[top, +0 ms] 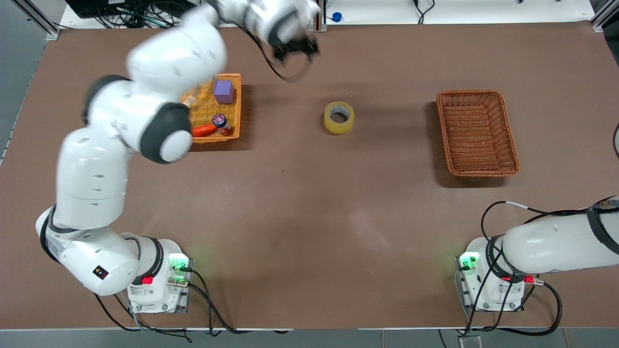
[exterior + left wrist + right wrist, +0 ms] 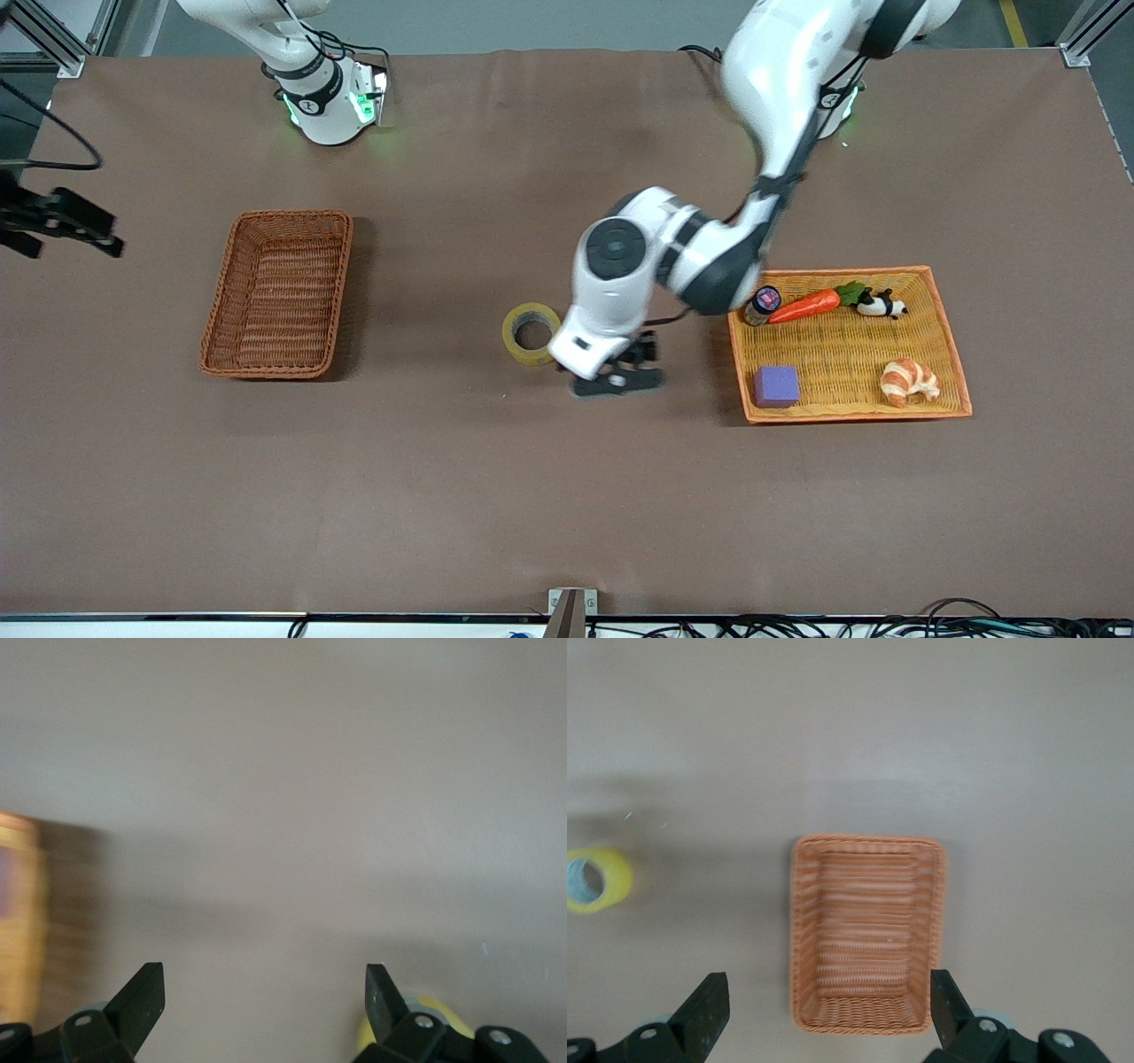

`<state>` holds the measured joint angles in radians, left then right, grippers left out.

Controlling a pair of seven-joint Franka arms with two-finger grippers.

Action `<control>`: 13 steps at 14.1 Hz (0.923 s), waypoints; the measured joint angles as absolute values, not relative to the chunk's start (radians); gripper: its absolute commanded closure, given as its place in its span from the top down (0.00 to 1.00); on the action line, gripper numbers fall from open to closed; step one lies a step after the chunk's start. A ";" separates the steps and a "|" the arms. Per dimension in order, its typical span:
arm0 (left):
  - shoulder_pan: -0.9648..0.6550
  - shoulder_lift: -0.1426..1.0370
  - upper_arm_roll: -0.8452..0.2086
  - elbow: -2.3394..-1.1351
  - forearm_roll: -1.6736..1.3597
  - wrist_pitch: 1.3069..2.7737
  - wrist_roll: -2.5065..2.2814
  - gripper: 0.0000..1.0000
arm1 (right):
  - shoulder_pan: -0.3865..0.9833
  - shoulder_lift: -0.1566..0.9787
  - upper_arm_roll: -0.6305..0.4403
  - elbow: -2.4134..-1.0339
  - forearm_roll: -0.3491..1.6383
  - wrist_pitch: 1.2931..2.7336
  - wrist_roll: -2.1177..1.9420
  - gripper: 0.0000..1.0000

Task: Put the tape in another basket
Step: 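Set the tape down, open the left gripper while the right gripper approaches, then lower the right gripper onto the tape roll and grasp its rim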

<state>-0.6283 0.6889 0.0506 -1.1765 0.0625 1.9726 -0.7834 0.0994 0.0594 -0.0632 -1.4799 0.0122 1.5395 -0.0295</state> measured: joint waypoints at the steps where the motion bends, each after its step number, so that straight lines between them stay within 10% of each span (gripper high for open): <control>1: -0.575 0.629 0.055 -1.177 0.079 1.911 -0.725 1.00 | 0.107 0.081 -0.023 -1.484 0.013 1.548 -0.026 1.00; 13: -0.193 0.105 0.050 -1.456 0.040 1.616 -0.288 1.00 | 0.333 0.507 0.215 -1.617 -0.020 2.098 0.369 1.00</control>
<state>-0.1933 0.1046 0.0500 -1.4561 0.0399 1.6156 -0.2881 0.3328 0.5070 0.2152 -1.6170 -0.0199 2.0976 0.3688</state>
